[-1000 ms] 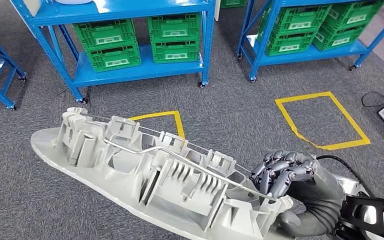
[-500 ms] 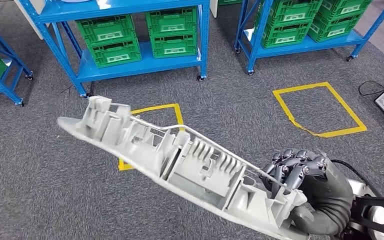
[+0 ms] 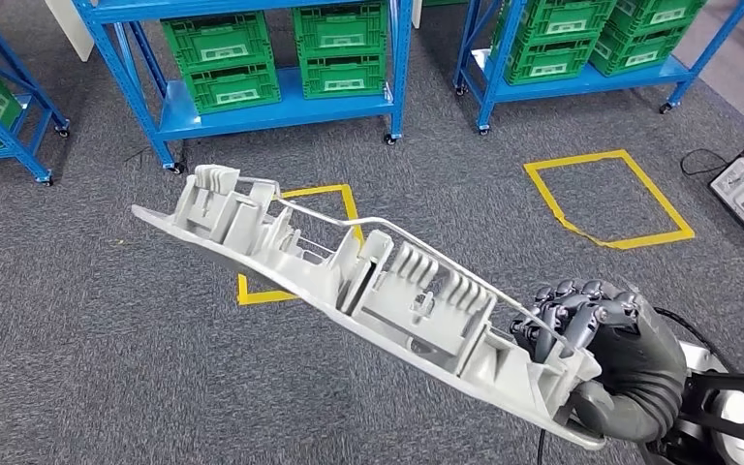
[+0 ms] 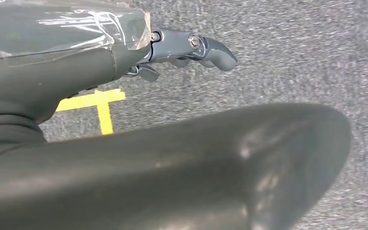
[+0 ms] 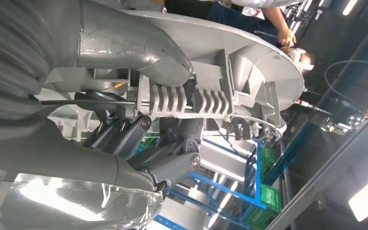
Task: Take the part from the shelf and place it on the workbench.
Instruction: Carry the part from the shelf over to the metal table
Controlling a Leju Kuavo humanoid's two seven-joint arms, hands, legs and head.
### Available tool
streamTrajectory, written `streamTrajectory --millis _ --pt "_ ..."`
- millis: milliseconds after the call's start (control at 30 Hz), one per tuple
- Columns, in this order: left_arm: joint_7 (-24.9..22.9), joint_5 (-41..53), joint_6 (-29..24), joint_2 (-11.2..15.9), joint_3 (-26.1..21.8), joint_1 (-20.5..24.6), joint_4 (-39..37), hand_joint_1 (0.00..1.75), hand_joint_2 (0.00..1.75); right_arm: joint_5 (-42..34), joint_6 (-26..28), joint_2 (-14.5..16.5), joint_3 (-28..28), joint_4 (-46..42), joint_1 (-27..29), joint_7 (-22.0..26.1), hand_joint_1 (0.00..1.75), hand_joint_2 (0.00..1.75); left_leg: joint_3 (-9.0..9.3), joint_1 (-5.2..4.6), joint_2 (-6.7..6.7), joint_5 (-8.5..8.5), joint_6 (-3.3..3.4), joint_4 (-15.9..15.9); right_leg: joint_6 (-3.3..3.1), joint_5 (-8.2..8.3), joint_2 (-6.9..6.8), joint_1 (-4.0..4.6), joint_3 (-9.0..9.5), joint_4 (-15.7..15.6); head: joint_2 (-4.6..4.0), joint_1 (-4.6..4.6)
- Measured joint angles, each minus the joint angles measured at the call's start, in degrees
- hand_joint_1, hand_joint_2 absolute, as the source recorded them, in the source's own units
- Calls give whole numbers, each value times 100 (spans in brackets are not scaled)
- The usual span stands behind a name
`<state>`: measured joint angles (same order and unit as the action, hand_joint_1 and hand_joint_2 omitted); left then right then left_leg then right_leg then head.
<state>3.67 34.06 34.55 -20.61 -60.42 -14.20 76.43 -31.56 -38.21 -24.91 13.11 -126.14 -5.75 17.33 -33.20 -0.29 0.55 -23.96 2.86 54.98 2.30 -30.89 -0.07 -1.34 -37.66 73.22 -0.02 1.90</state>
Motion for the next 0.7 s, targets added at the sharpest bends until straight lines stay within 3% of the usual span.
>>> streamTrajectory --millis 33,67,133,167,233,267,333,400,433,467,500,533,567,633,667,700 --pt "-2 -1 -1 -1 2 0 0 0 0 1 2 0 0 17 -13 -3 175 175 -116 -3 0 65 -13 44 44 126 0 -3 250 -251 0 -1" --pt "-3 -2 -2 -1 3 -1 2 0 0 2 2 0 1 29 -29 -6 175 175 -222 -10 -2 118 -34 96 47 154 0 -1 591 -667 0 -2" --pt "-15 -30 -17 -3 5 -6 6 0 0 -6 13 0 1 44 -61 -18 175 175 -371 -27 -7 225 -90 183 -29 1 3 23 1156 -1527 0 5" --pt "-32 -75 -36 -3 7 -12 9 0 0 -18 25 -1 5 53 -78 -28 175 175 -414 -30 -7 283 -123 195 -80 -83 3 46 1273 -1760 0 7" --pt "-93 -234 -108 -4 35 -53 14 0 0 -48 61 2 23 92 -109 -44 175 175 -470 -5 -13 388 -189 184 -168 -36 -5 60 1195 -1825 0 8" --pt "-130 -323 -152 -7 72 -94 15 0 0 -56 79 3 38 119 -131 -44 175 175 -512 14 -25 312 -228 227 -218 29 -12 54 1135 -1821 0 14" --pt "-192 -457 -237 -12 177 -174 17 0 0 -58 121 3 69 167 -167 -29 175 175 -628 50 -49 -171 -303 589 -299 174 -28 28 985 -1827 0 37" --pt "-233 -532 -285 -16 272 -208 16 0 0 -61 157 -10 95 197 -172 15 175 175 -764 69 -57 -737 -357 1313 -327 308 -33 36 816 -1824 0 55" --pt "-247 -560 -296 -16 304 -212 16 0 0 -64 167 -20 105 208 -163 43 175 175 -801 77 -56 -819 -369 1659 -325 377 -34 39 732 -1821 0 55" --pt "-258 -580 -302 -16 327 -218 15 0 0 -67 169 -31 111 216 -153 65 175 175 -779 82 -56 -745 -371 1885 -318 450 -34 43 647 -1816 0 56" --pt "-266 -594 -305 -15 349 -223 16 0 0 -69 169 -40 114 221 -142 79 175 175 -672 84 -57 -573 -361 1925 -308 518 -32 47 567 -1810 0 57" --pt "-269 -600 -308 -14 369 -229 16 0 0 -70 169 -49 117 223 -132 85 175 175 -456 82 -59 -396 -336 1745 -297 581 -30 53 497 -1806 0 58" --pt "-272 -603 -313 -8 389 -237 23 0 0 -70 169 -56 119 225 -125 87 175 175 -134 70 -64 -316 -291 1370 -283 634 -27 55 443 -1802 0 57" --pt "-272 -608 -323 3 422 -247 46 0 0 -70 169 -71 120 228 -119 89 175 175 541 30 -62 -465 -192 433 -234 721 -28 70 390 -1795 0 54" --pt "-272 -611 -328 7 432 -252 58 0 0 -71 169 -80 120 229 -119 91 175 175 744 9 -58 -582 -153 113 -199 761 -33 68 374 -1794 0 54" --pt "-272 -613 -332 8 439 -257 64 0 0 -72 169 -87 121 229 -117 95 175 175 819 -9 -50 -646 -127 -58 -159 801 -38 70 361 -1798 0 54"
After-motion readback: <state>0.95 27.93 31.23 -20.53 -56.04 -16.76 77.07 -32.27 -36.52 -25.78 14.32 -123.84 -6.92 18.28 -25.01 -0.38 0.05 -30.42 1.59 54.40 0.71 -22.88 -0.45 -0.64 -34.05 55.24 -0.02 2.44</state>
